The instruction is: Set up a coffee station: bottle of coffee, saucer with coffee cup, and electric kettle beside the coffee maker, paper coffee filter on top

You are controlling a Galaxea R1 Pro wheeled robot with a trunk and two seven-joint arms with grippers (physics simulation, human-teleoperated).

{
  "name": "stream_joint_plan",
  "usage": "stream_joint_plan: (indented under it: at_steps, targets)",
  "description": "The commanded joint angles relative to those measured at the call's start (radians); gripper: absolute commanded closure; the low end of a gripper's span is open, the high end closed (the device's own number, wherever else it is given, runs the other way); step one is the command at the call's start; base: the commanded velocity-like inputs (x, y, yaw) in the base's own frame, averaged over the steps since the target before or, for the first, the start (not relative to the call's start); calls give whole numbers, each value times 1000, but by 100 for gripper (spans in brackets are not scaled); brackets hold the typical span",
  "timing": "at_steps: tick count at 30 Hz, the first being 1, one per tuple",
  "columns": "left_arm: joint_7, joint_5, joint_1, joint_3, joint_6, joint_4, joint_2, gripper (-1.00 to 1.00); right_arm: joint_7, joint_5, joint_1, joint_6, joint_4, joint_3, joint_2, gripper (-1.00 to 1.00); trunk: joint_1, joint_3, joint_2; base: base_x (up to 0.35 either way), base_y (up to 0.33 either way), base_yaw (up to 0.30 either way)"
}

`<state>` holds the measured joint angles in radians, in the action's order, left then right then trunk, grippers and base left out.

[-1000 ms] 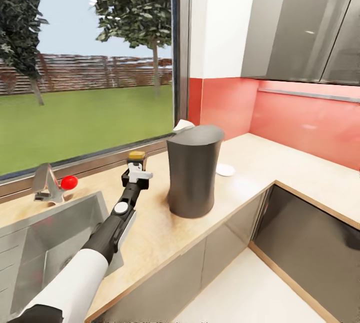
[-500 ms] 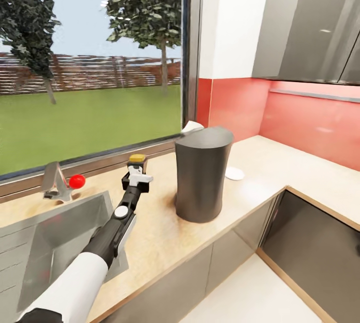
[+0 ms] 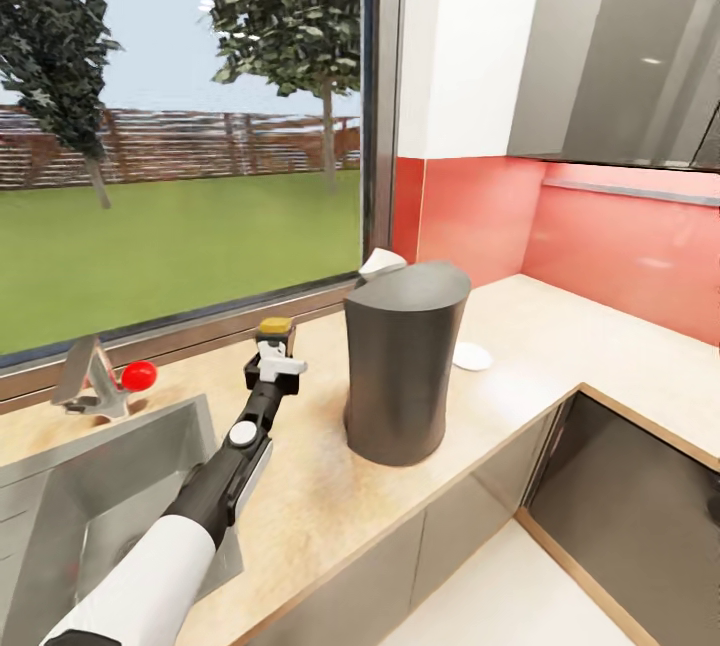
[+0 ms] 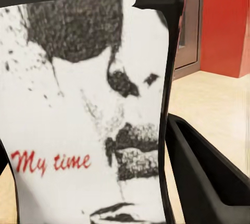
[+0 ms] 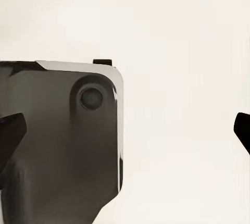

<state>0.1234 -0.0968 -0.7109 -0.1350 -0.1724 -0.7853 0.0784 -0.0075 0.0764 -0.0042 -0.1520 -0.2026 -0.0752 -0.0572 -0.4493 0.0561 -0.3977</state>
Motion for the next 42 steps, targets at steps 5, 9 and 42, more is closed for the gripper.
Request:
stream_joint_plan:
  at_steps: [5, 9, 42]
  targets:
    - [9, -14, -1, -3, -2, 22, 0, 100, 0, 8, 0, -3, 0, -8, 1, -100, -1, 2, -2, 1, -201, 0]
    - [9, -13, -1, -3, -2, 28, 0, 100, 0, 8, 0, -3, 0, -8, 0, -100, -1, 2, -2, 0, -66, 0]
    - [8, -16, 0, -5, -252, 301, 15, 100, 0, 8, 0, -2, 2, -6, 0, -100, -1, 2, -2, 61, -1, 0]
